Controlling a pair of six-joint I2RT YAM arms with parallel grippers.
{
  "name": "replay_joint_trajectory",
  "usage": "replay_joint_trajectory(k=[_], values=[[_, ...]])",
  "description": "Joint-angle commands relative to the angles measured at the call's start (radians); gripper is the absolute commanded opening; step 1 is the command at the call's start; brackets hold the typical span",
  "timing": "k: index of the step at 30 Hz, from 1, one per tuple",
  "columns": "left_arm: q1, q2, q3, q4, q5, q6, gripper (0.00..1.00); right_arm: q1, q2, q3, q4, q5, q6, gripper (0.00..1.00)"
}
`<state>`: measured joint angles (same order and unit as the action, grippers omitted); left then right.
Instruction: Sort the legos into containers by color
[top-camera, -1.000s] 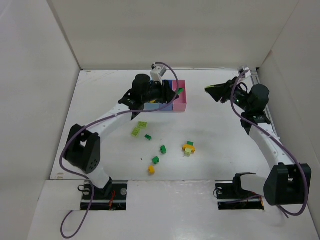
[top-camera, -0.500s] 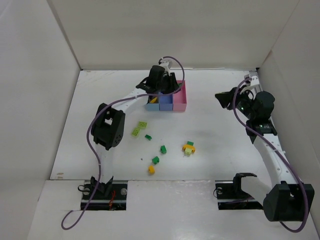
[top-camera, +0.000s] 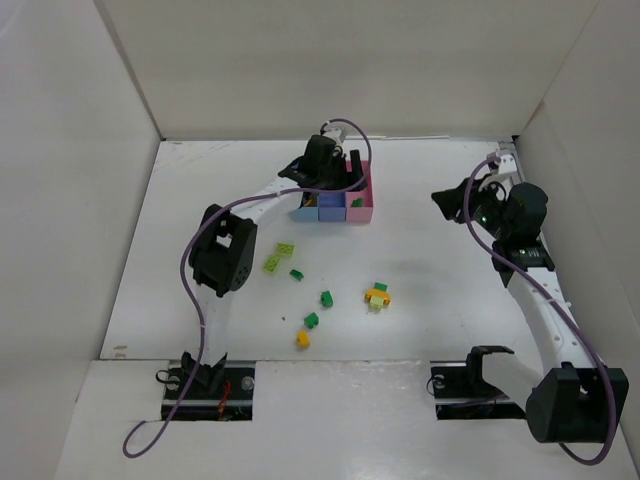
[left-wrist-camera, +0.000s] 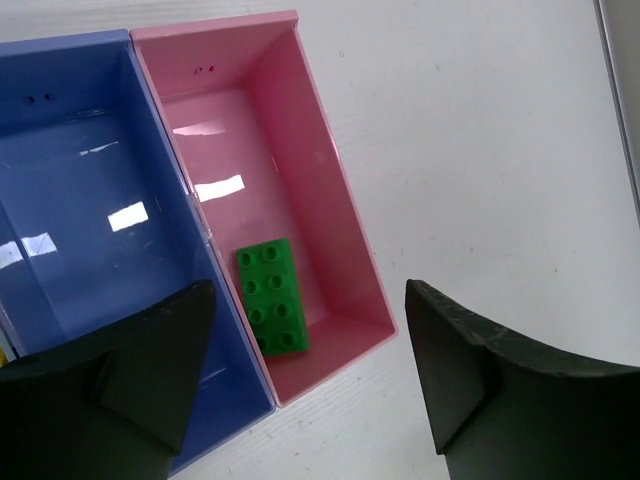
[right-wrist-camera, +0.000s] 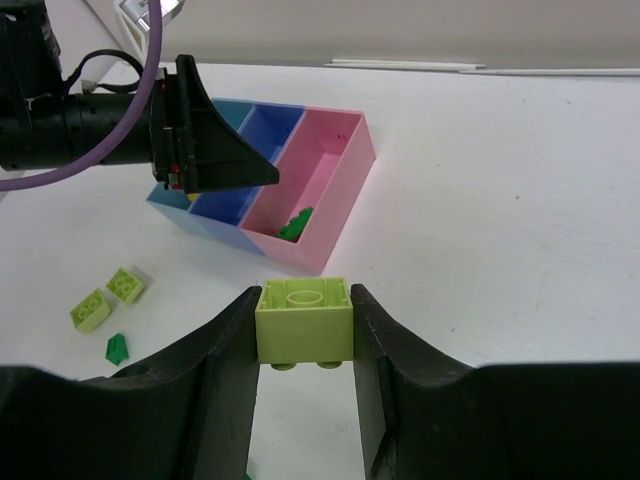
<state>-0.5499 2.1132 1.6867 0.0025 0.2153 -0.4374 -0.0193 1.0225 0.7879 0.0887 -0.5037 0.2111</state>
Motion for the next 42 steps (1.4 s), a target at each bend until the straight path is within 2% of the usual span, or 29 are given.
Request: replay_joint_trajectory(k=[1, 9, 10, 11, 16, 20, 26, 30, 34, 37, 39, 42], values=[[-0.007, -0.061, 0.019, 0.025, 0.012, 0.011, 0.74, -0.007, -0.022, 0.004, 0.005, 0.014, -0.018, 0.0], [-0.016, -0.159, -0.027, 0.016, -0.013, 0.032, 0.87, -0.007, -0.052, 0.004, -0.026, 0.014, -0.036, 0.0], [-0.016, -0.197, -0.051, 0.025, -0.027, 0.032, 0.9, -0.007, -0.052, 0.004, -0.026, 0.005, -0.047, 0.0], [-0.016, -0.217, -0.065, 0.025, -0.043, 0.042, 1.0, -0.007, -0.052, 0.004, -0.035, 0.005, -0.047, 0.0], [-0.006, -0.36, -0.183, 0.016, -0.135, 0.054, 1.0, 0.021, -0.015, 0.025, -0.046, 0.019, -0.094, 0.0], [0.015, -0.52, -0.321, 0.005, -0.227, 0.017, 1.0, 0.177, 0.06, 0.098, -0.058, 0.115, -0.139, 0.0], [0.015, -0.682, -0.504, -0.097, -0.43, -0.041, 1.0, 0.326, 0.315, 0.258, -0.058, 0.174, -0.186, 0.0], [0.024, -0.777, -0.603, -0.139, -0.485, -0.099, 1.0, 0.415, 0.497, 0.408, -0.058, 0.204, -0.213, 0.0], [0.024, -0.84, -0.679, -0.165, -0.485, -0.119, 1.0, 0.499, 0.689, 0.615, -0.108, 0.244, -0.245, 0.0], [0.054, -0.864, -0.735, -0.194, -0.476, -0.162, 1.0, 0.525, 0.859, 0.729, -0.129, 0.245, -0.263, 0.0], [0.068, -0.877, -0.76, -0.194, -0.455, -0.173, 1.0, 0.535, 0.916, 0.78, -0.129, 0.257, -0.263, 0.02], [0.091, -0.887, -0.803, -0.194, -0.412, -0.191, 1.0, 0.545, 1.019, 0.879, -0.167, 0.324, -0.263, 0.07]])
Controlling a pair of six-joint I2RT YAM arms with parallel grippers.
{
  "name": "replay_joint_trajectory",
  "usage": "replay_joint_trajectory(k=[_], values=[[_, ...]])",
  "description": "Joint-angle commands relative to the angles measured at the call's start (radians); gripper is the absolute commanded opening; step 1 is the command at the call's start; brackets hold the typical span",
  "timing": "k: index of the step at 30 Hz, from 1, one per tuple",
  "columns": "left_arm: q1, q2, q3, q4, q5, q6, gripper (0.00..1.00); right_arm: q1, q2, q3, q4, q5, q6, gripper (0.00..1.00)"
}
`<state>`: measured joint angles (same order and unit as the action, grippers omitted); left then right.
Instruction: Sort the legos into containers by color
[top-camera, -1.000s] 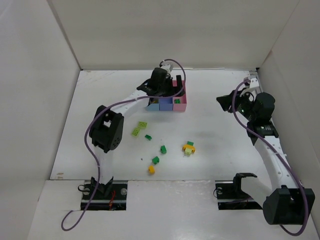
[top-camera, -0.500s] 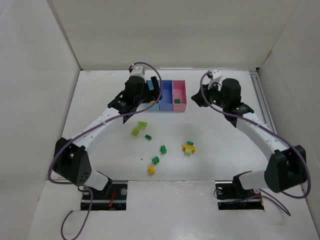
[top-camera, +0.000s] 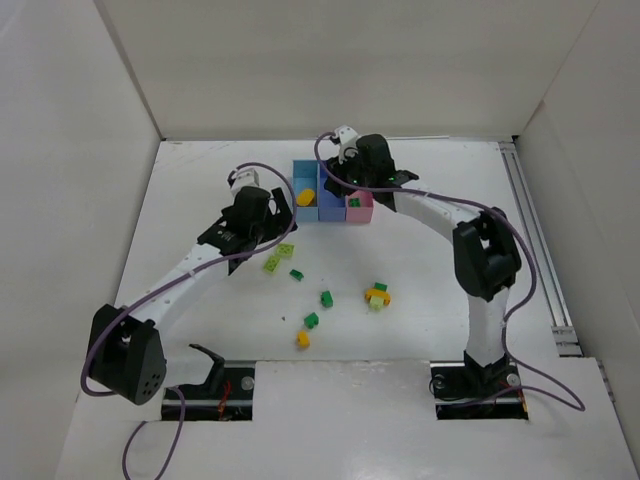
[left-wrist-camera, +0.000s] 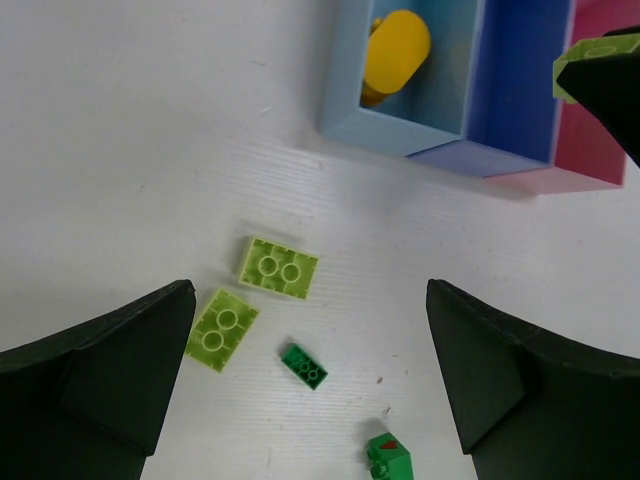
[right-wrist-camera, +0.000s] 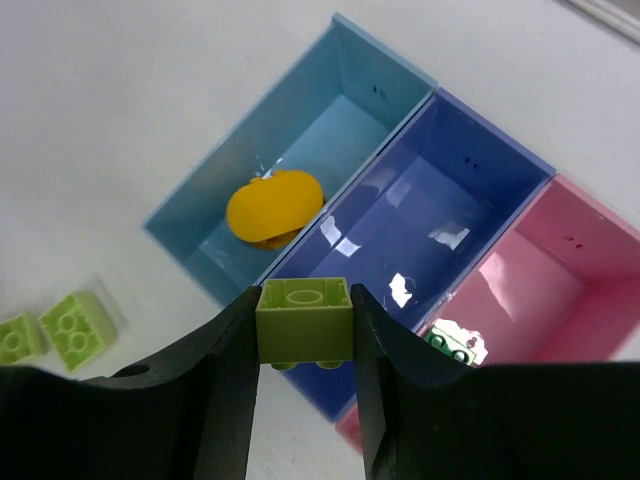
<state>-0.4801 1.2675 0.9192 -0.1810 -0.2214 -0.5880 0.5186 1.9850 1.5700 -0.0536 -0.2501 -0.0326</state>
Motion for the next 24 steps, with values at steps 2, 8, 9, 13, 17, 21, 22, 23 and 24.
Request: replay_joint_trajectory(k=[2, 8, 9, 13, 17, 21, 22, 23, 24], values=[[0.032, -0.042, -0.045, -0.002, 0.045, -0.041, 1.0, 0.017, 0.092, 0.125, -0.035, 0.127, -0.02, 0.1], [0.032, -0.042, -0.054, -0.012, 0.054, -0.05, 1.0, 0.026, 0.138, 0.183, -0.054, 0.123, -0.038, 0.44], [0.032, -0.042, -0.054, -0.012, 0.054, -0.05, 1.0, 0.026, 0.138, 0.183, -0.054, 0.097, -0.05, 0.5], [0.032, -0.051, -0.054, -0.003, 0.088, -0.016, 1.0, 0.026, 0.086, 0.154, -0.054, 0.075, -0.059, 0.75], [0.032, -0.062, -0.063, 0.026, 0.166, 0.054, 1.0, 0.026, -0.015, 0.076, -0.054, 0.075, -0.059, 0.92], [-0.084, -0.048, -0.033, 0.014, 0.154, 0.088, 1.0, -0.044, -0.176, -0.051, -0.054, 0.023, 0.006, 0.99], [-0.116, -0.048, -0.033, 0.014, 0.136, 0.088, 1.0, -0.058, -0.21, -0.082, -0.054, 0.023, 0.017, 0.99], [-0.153, -0.037, -0.019, 0.014, 0.11, 0.099, 1.0, -0.081, -0.247, -0.152, -0.054, 0.038, 0.026, 0.99], [-0.238, -0.025, -0.005, 0.014, 0.093, 0.099, 1.0, -0.092, -0.285, -0.192, -0.054, 0.058, 0.026, 0.99]])
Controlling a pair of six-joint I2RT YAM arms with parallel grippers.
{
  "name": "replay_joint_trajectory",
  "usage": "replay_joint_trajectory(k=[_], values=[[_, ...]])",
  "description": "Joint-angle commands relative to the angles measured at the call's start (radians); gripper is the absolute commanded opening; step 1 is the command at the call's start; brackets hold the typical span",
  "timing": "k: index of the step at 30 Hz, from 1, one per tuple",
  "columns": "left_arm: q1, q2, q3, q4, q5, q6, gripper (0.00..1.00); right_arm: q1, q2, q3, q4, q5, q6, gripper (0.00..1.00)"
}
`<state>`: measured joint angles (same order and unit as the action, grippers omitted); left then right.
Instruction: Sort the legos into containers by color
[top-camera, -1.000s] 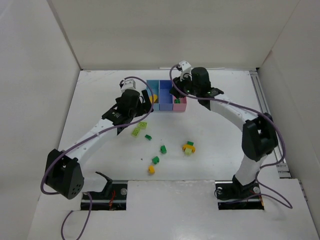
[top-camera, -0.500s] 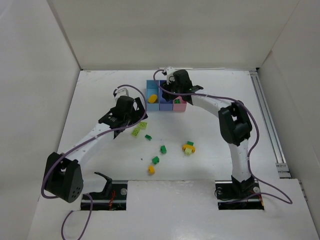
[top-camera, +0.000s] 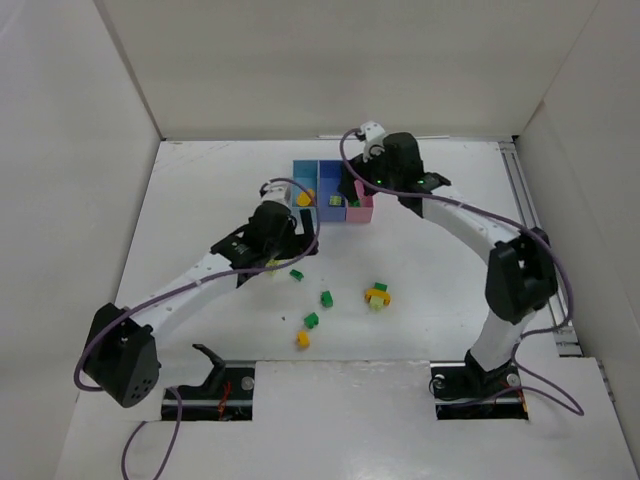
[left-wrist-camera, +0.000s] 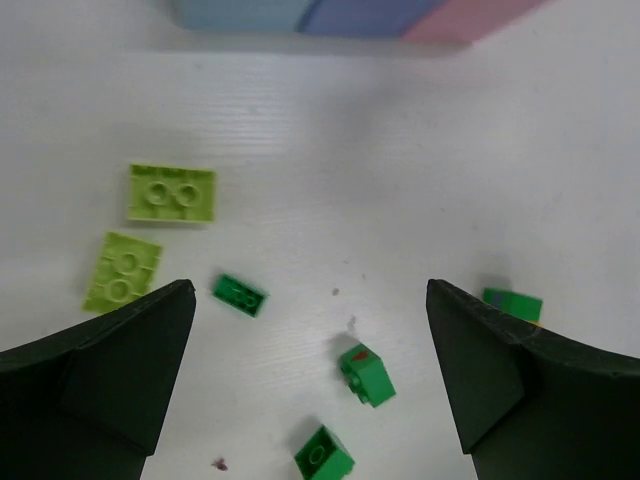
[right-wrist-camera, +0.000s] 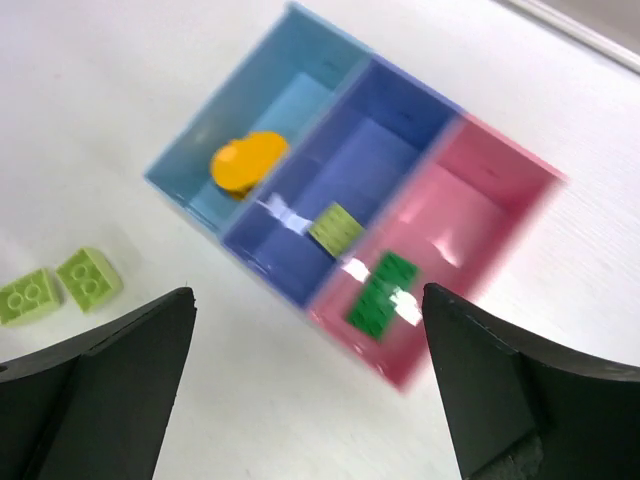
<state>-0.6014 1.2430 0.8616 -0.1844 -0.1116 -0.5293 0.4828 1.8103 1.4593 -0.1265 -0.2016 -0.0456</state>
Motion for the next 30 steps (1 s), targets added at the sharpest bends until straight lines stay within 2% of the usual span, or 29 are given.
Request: replay_joint_trajectory(k=[1, 4, 7, 9, 11, 14, 16, 19, 22, 28, 30], values=[[-0.162, 0.012, 0.062, 0.008, -0.031, 0.04, 1.0, -0.068, -0.196, -0.121, 0.005, 0.033, 0.052, 0.99], [-0.311, 0.083, 0.102, 0.008, -0.051, 0.008, 1.0, -0.121, -0.352, -0.237, -0.073, 0.174, 0.102, 0.99], [-0.42, 0.175, 0.131, 0.019, -0.051, -0.044, 0.98, -0.154, -0.454, -0.307, -0.223, 0.338, 0.15, 0.99], [-0.48, 0.228, 0.158, -0.003, -0.135, -0.113, 0.95, -0.168, -0.551, -0.345, -0.278, 0.407, 0.176, 0.99], [-0.553, 0.321, 0.218, -0.061, -0.18, -0.159, 0.92, -0.19, -0.638, -0.399, -0.288, 0.418, 0.176, 0.99], [-0.63, 0.441, 0.299, -0.111, -0.273, -0.247, 0.81, -0.21, -0.709, -0.447, -0.315, 0.432, 0.191, 0.99], [-0.656, 0.496, 0.338, -0.148, -0.322, -0.284, 0.75, -0.219, -0.756, -0.456, -0.338, 0.432, 0.181, 0.99], [-0.681, 0.578, 0.399, -0.175, -0.353, -0.293, 0.73, -0.228, -0.778, -0.468, -0.358, 0.432, 0.171, 0.99], [-0.681, 0.618, 0.422, -0.153, -0.353, -0.302, 0.7, -0.228, -0.778, -0.468, -0.367, 0.432, 0.162, 0.99], [-0.681, 0.656, 0.45, -0.21, -0.421, -0.35, 0.66, -0.228, -0.778, -0.478, -0.367, 0.421, 0.162, 0.99], [-0.681, 0.667, 0.45, -0.198, -0.421, -0.336, 0.6, -0.228, -0.778, -0.478, -0.367, 0.412, 0.162, 0.99]])
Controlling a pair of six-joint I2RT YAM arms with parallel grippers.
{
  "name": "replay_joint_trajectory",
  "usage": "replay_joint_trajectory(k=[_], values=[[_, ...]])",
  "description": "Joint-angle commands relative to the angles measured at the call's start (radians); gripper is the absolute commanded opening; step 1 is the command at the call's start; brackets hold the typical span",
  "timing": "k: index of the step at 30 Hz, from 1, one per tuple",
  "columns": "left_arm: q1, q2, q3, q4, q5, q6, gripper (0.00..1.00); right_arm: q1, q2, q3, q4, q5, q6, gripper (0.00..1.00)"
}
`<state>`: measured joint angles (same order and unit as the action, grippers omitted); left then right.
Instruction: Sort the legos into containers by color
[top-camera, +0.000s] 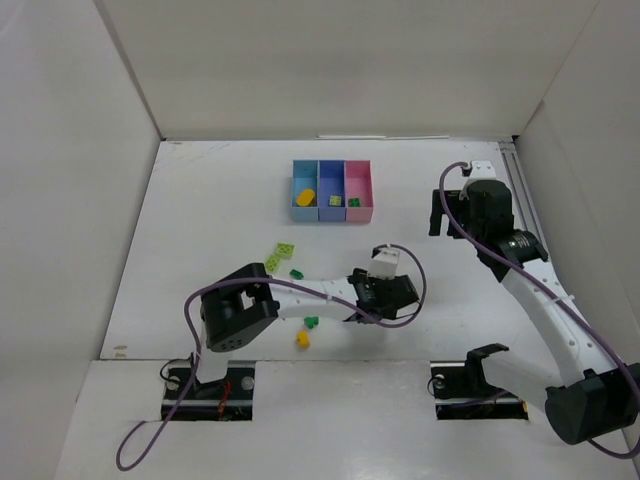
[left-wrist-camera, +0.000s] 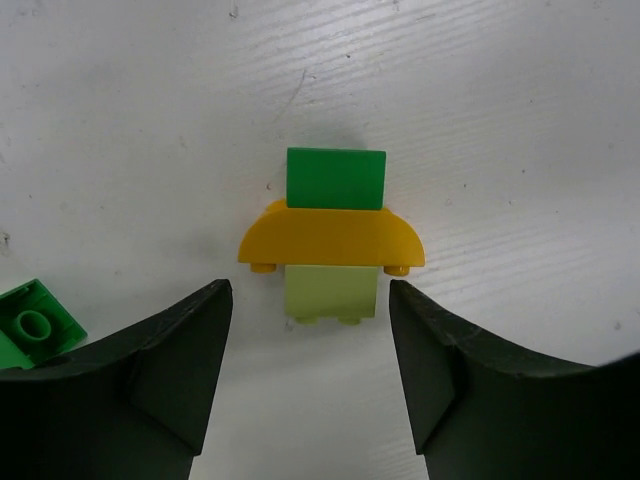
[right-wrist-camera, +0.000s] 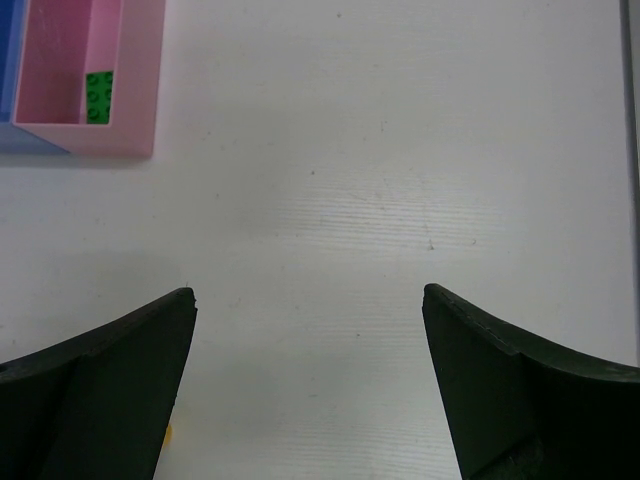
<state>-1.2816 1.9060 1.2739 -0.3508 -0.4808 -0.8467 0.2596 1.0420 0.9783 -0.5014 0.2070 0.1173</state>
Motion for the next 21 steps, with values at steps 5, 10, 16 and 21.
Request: replay_joint_trajectory(k=[5, 10, 16, 21], values=[[-0.01, 0.024, 0.047, -0.001, -0.03, 0.024, 0.5, -0.014, -0.01, 0.003, 0.008, 0.003, -0.001, 0.99], [-0.01, 0.015, 0.027, 0.009, -0.041, 0.034, 0.4, -0.014, -0.01, 0.003, 0.008, 0.012, -0.001, 0.99], [-0.01, 0.024, 0.036, 0.018, -0.09, 0.064, 0.32, -0.014, -0.01, 0.003, -0.003, -0.003, -0.001, 0.99], [-0.01, -0.088, -0.069, 0.099, -0.208, 0.174, 0.27, -0.066, -0.01, -0.016, -0.014, -0.257, -0.076, 0.99]])
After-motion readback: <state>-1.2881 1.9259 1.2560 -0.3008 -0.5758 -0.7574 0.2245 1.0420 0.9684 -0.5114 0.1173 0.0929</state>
